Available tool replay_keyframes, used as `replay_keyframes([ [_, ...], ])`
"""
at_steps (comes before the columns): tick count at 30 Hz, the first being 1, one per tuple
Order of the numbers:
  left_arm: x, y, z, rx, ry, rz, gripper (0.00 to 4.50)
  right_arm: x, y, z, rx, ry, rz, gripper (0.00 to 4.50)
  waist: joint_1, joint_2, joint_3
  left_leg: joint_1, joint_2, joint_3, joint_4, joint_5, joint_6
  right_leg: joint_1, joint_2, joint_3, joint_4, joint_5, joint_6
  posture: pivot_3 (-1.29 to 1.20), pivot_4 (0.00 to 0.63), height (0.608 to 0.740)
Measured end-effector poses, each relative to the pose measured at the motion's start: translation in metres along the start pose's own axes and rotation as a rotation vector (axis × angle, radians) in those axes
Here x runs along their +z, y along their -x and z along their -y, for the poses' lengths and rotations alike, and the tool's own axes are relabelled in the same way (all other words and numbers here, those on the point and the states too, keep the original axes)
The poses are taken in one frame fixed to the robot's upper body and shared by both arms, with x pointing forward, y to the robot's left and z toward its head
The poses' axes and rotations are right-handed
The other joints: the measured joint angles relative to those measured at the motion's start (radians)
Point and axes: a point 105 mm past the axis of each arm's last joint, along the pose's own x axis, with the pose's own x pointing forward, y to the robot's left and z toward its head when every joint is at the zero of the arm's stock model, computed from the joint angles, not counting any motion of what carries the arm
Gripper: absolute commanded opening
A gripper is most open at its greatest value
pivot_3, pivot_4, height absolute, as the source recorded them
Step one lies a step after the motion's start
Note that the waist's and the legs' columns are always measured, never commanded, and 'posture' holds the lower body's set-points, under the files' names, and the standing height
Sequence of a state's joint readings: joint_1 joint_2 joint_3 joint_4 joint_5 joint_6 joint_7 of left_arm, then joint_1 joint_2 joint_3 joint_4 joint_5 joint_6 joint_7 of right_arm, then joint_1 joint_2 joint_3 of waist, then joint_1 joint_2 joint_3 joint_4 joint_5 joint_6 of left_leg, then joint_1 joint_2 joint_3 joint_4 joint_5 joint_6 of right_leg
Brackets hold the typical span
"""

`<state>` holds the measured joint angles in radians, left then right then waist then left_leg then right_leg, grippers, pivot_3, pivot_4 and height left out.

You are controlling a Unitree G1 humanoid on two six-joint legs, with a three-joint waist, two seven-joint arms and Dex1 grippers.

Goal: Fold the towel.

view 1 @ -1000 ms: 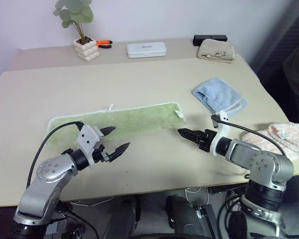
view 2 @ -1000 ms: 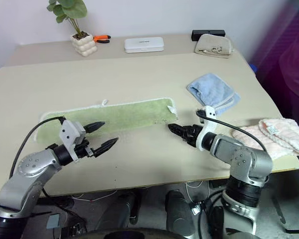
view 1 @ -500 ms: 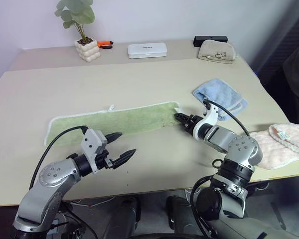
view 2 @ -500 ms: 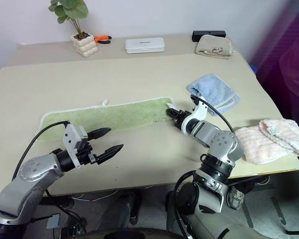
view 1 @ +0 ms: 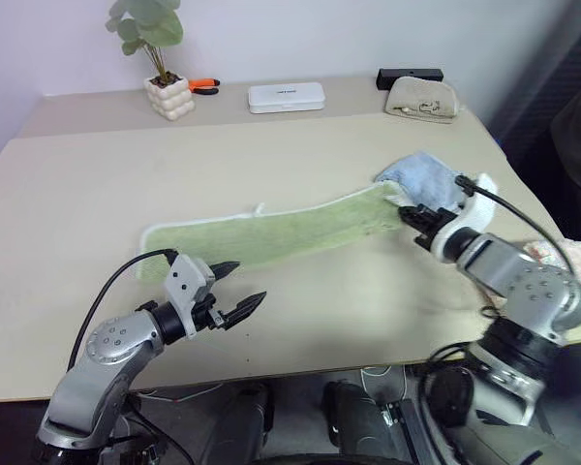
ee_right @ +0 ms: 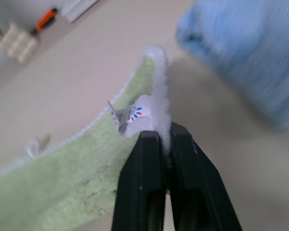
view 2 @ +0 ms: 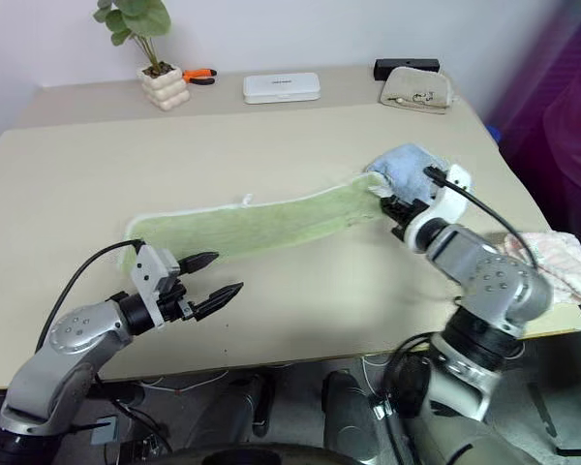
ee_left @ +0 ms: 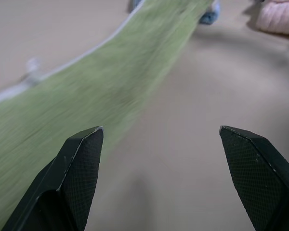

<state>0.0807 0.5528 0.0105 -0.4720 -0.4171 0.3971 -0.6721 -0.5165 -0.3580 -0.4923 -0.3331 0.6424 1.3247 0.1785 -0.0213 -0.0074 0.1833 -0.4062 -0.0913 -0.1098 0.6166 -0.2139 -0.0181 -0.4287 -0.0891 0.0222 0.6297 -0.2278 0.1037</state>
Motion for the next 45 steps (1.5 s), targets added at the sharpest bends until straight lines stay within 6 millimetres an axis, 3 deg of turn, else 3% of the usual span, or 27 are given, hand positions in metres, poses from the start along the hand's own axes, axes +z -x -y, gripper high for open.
replay_keyframes([
  [3,0.004,-0.005,-0.004,0.004,-0.022,0.017,3.95,0.007,-0.003,-0.036,0.141,0.259,-0.002,0.13,-0.004,0.0,0.0,0.001,0.002,0.0,0.0,0.0,0.0,0.0,0.001,0.0,0.0,0.0,0.0,0.0,0.15,0.733],
  [6,0.006,-0.01,-0.006,0.014,-0.015,0.038,3.95,-0.023,-0.015,-0.089,0.361,0.542,-0.083,0.13,-0.004,-0.001,0.0,0.0,0.002,0.0,0.0,0.0,0.0,0.0,0.001,-0.001,0.0,0.0,0.001,0.0,0.15,0.733],
  [8,0.006,-0.011,-0.006,0.023,-0.01,0.042,3.95,-0.048,-0.024,-0.11,0.455,0.617,-0.138,0.13,0.001,-0.001,0.0,0.0,0.001,0.0,0.0,0.0,0.0,0.0,0.001,0.0,-0.001,0.001,0.001,0.0,0.15,0.733],
  [12,0.002,-0.007,-0.007,0.049,0.001,0.033,3.95,-0.077,-0.045,-0.132,0.536,0.708,-0.18,0.13,0.009,-0.002,0.0,-0.001,0.001,-0.001,0.001,0.0,0.0,0.0,0.0,0.0,-0.001,0.0,0.001,0.0,0.15,0.733],
  [19,-0.003,-0.001,-0.008,0.082,0.013,0.02,3.95,-0.087,-0.061,-0.148,0.583,0.717,-0.17,0.13,0.009,-0.002,0.0,-0.001,0.0,-0.001,0.001,0.0,0.0,0.0,0.0,0.0,-0.002,0.001,0.001,0.0,0.15,0.733],
  [20,-0.003,0.0,-0.008,0.086,0.012,0.021,3.95,-0.088,-0.061,-0.148,0.59,0.715,-0.177,0.67,0.009,-0.002,0.0,-0.001,0.0,-0.001,0.001,0.0,0.0,0.0,0.0,0.0,-0.002,0.001,0.001,0.0,0.15,0.733],
  [21,-0.004,0.001,-0.008,0.092,0.015,0.018,3.95,-0.089,-0.06,-0.149,0.606,0.713,-0.184,0.85,0.009,-0.002,0.0,-0.001,0.0,-0.001,0.001,0.0,0.0,0.0,0.0,0.0,-0.002,0.001,0.001,0.0,0.15,0.733],
  [25,-0.006,0.003,-0.008,0.105,0.022,0.013,3.95,-0.088,-0.052,-0.146,0.66,0.709,-0.191,2.77,0.01,-0.002,0.0,-0.001,0.0,-0.001,0.001,0.0,0.0,0.0,0.0,-0.001,-0.002,0.001,0.001,0.0,0.15,0.733],
  [28,-0.004,0.005,-0.012,0.131,0.03,0.027,3.95,-0.07,-0.048,-0.141,0.671,0.666,-0.128,2.77,0.01,-0.002,0.0,-0.001,0.0,-0.001,0.001,0.0,0.0,0.0,0.0,-0.001,-0.002,0.001,0.001,0.0,0.15,0.733],
  [31,-0.002,0.008,-0.017,0.167,0.053,0.05,3.95,-0.047,-0.051,-0.13,0.618,0.581,-0.053,1.35,0.006,-0.002,0.0,0.0,0.001,-0.001,0.0,0.0,0.0,0.0,0.001,0.0,-0.001,0.001,0.001,0.0,0.15,0.733],
  [34,-0.003,0.011,-0.019,0.2,0.08,0.061,3.95,-0.045,-0.067,-0.114,0.526,0.593,-0.054,0.02,0.006,-0.002,0.0,0.0,0.001,-0.001,0.0,0.0,0.0,0.0,0.001,-0.001,-0.001,0.001,0.001,0.0,0.15,0.733],
  [41,-0.011,0.013,-0.019,0.267,0.154,0.075,3.95,-0.08,-0.086,-0.113,0.516,0.707,-0.118,0.02,0.006,-0.002,0.0,0.0,0.001,-0.001,0.0,0.0,0.0,0.0,0.001,0.0,-0.002,0.001,0.001,0.0,0.15,0.733],
  [43,-0.018,0.019,-0.02,0.326,0.22,0.079,3.95,-0.102,-0.086,-0.114,0.545,0.762,-0.161,0.02,0.006,-0.002,0.0,0.0,0.001,-0.001,0.0,0.0,-0.001,0.0,0.001,0.0,-0.001,0.001,0.002,0.0,0.15,0.733],
  [45,-0.026,0.029,-0.022,0.401,0.294,0.076,3.95,-0.107,-0.087,-0.116,0.555,0.769,-0.151,0.02,0.004,-0.002,0.0,0.0,0.001,-0.001,0.0,0.0,-0.001,-0.001,0.001,0.0,-0.001,0.002,0.003,0.0,0.15,0.733],
])
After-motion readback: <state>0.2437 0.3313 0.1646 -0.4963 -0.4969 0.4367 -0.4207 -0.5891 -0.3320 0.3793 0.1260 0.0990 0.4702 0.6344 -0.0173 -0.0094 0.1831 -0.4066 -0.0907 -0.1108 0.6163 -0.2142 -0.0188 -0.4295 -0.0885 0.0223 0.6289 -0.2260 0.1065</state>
